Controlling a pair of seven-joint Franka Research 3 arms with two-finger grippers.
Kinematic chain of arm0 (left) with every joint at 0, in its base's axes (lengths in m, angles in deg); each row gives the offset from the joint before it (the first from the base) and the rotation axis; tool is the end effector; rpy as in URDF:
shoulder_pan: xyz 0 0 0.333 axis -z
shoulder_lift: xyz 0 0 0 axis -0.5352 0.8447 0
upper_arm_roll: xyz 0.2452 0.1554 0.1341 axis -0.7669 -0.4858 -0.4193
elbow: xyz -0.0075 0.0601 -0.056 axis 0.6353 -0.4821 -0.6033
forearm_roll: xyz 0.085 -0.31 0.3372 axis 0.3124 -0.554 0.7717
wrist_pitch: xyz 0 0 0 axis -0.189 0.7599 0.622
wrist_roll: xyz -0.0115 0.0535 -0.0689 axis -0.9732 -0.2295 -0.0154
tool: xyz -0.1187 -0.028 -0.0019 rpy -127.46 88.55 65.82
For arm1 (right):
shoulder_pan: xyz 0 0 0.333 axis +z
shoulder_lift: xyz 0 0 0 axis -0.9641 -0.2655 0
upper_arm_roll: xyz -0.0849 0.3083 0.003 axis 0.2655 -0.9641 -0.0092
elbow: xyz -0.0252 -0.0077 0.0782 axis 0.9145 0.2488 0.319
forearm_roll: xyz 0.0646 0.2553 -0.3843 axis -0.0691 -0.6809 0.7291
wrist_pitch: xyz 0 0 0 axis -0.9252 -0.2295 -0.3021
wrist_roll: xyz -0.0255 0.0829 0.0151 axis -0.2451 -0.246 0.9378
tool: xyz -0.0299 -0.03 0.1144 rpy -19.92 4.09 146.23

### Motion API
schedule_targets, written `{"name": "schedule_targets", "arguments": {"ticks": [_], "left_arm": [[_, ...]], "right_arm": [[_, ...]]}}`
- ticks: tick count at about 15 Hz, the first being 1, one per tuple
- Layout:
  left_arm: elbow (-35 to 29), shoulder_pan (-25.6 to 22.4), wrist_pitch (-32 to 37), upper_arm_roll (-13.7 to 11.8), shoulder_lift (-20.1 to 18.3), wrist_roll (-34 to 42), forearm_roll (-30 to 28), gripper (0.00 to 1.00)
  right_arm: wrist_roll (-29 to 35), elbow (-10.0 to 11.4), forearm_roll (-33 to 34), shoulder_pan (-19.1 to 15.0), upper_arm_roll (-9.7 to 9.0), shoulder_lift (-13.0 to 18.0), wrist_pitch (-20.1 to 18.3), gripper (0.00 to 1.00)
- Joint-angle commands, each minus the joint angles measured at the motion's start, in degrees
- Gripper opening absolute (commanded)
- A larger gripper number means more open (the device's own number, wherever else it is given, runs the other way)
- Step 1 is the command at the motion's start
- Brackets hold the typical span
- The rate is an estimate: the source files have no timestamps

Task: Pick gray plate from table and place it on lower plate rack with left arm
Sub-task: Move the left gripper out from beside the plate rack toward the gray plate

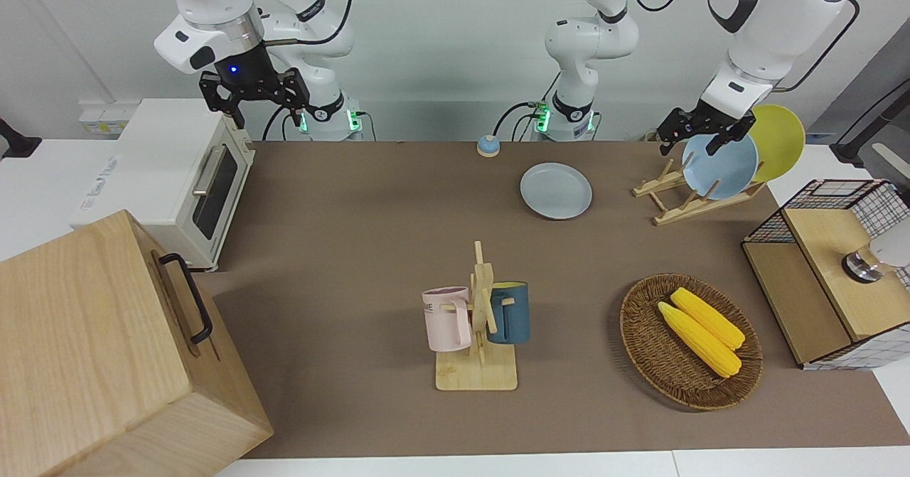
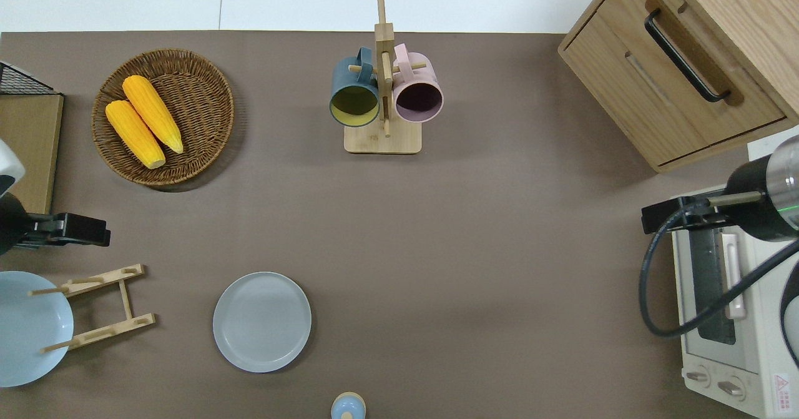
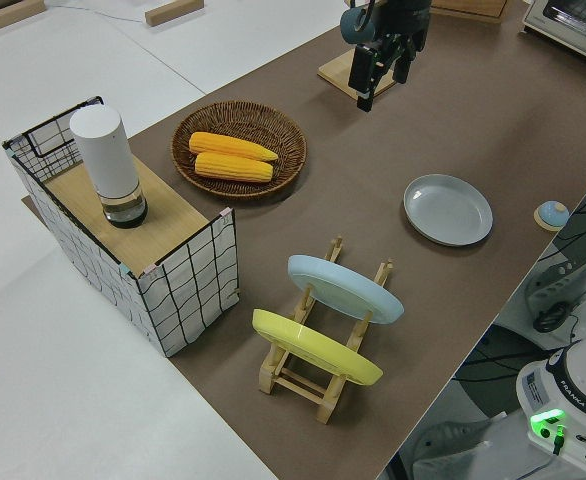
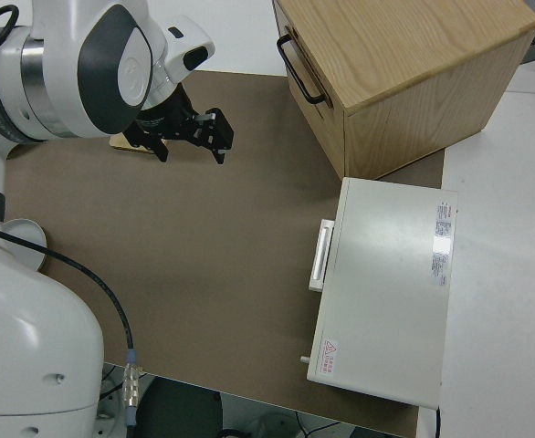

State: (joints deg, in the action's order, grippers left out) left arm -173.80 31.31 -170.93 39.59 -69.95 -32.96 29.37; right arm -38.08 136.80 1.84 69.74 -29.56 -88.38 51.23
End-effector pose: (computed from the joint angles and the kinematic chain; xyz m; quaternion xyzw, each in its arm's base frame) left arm 0.5982 0.0306 0.5630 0.9992 -0.0103 -0.0371 0.0138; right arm 0.6019 0.0648 0.6497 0.9991 0.0238 -0.0335 0.0067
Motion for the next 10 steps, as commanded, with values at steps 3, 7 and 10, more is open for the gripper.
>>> {"name": "schedule_targets", "arguments": {"ticks": [3, 7, 10], "left_arm": [[-0.18, -0.09, -0.83, -0.49, 0.52, -0.75, -0.54, 1.00], [-2.02, -0.27, -0.65, -0.84, 0.00, -0.75, -1.78, 1.00], [-2.72, -0.18, -0.39, -0.84, -0.18, -0.49, -1.95, 1.00]], "right_arm": [[0.01, -0.35, -0.43, -0.41, -0.38, 0.14, -0.83, 0.990], [0.01, -0.35, -0.43, -0.41, -0.38, 0.14, -0.83, 0.990], [0.01, -0.35, -0.43, -0.41, -0.38, 0.14, -0.83, 0.990]]}}
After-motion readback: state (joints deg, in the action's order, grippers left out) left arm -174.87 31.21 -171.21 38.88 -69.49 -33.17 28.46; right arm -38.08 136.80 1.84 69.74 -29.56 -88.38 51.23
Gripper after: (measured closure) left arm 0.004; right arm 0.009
